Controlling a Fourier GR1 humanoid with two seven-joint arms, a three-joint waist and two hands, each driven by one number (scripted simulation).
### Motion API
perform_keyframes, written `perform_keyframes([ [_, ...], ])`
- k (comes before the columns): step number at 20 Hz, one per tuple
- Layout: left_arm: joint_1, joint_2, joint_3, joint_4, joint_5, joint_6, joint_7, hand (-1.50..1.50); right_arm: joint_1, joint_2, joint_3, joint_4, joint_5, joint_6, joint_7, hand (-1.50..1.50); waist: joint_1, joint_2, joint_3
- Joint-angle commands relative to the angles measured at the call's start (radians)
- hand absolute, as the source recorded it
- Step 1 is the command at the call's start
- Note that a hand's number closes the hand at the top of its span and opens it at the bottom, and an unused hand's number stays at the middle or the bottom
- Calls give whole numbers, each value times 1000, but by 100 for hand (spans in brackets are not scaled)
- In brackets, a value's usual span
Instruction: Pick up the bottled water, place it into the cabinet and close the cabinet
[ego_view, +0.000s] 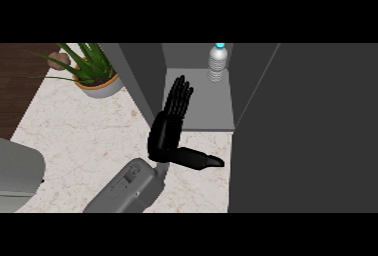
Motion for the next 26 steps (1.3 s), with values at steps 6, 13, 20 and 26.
perform_keyframes([
  [6, 268, 136, -53, -264, 3, -41, 43, 150, 53, -168, 16, -116, 98, 145, 12, 150, -2, 0, -1],
  [13, 406, 274, 7, -465, 21, -46, 56, -150, 48, -240, 135, -174, 194, 222, -10, 150, -7, -3, -1],
  [20, 561, 372, 97, -635, 106, -61, 75, -150, 37, -267, 269, -177, 293, 229, -21, 150, -9, -10, -2],
  [26, 660, 438, 172, -651, 174, -142, 49, -150, -49, -311, 441, -194, 335, 251, 64, 150, 0, -12, -7],
])
